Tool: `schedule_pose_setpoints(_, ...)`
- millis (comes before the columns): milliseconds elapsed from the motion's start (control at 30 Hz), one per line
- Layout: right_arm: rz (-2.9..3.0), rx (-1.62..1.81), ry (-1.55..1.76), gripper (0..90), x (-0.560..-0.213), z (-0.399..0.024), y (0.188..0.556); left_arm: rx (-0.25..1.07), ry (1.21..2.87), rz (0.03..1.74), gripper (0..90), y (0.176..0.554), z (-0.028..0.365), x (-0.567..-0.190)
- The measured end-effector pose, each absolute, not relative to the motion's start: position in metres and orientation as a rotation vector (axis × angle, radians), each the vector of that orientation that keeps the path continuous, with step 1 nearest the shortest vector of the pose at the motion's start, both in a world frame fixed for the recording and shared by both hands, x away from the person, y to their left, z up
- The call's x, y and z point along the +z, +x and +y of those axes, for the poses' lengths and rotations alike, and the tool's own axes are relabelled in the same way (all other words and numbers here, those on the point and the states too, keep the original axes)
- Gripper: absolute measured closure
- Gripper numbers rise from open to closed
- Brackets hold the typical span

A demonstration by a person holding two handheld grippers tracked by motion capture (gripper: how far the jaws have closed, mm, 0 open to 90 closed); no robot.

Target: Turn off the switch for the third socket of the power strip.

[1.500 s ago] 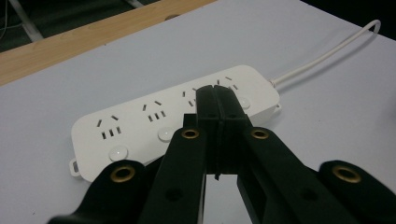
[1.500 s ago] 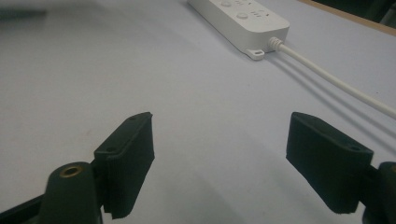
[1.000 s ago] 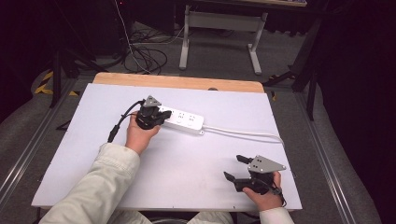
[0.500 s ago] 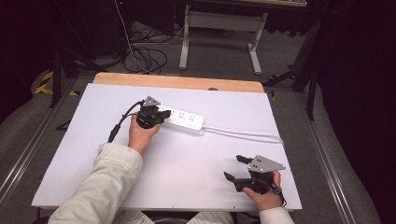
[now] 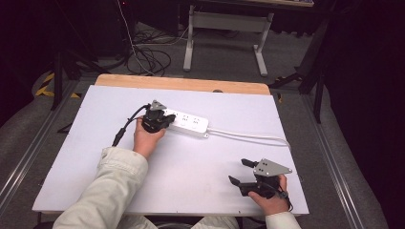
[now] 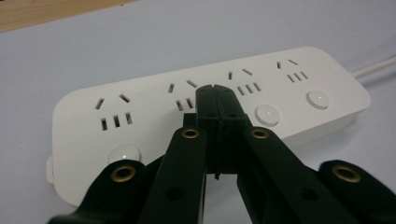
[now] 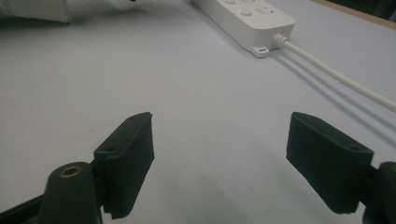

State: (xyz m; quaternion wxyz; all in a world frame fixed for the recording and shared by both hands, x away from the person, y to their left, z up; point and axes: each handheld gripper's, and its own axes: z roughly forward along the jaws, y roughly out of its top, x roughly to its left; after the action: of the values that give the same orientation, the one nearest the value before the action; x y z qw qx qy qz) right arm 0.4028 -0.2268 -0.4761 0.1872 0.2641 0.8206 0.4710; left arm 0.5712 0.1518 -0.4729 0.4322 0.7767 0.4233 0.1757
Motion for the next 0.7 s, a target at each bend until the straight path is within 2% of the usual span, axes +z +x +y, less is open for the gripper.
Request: schedule_pose_setpoints(700, 2.312, 1.336, 0.745, 23.7, -0.476, -0.2272, 0.4028, 0.493, 1.969, 1.065, 90.0, 0.5701, 0.1481, -0.4739)
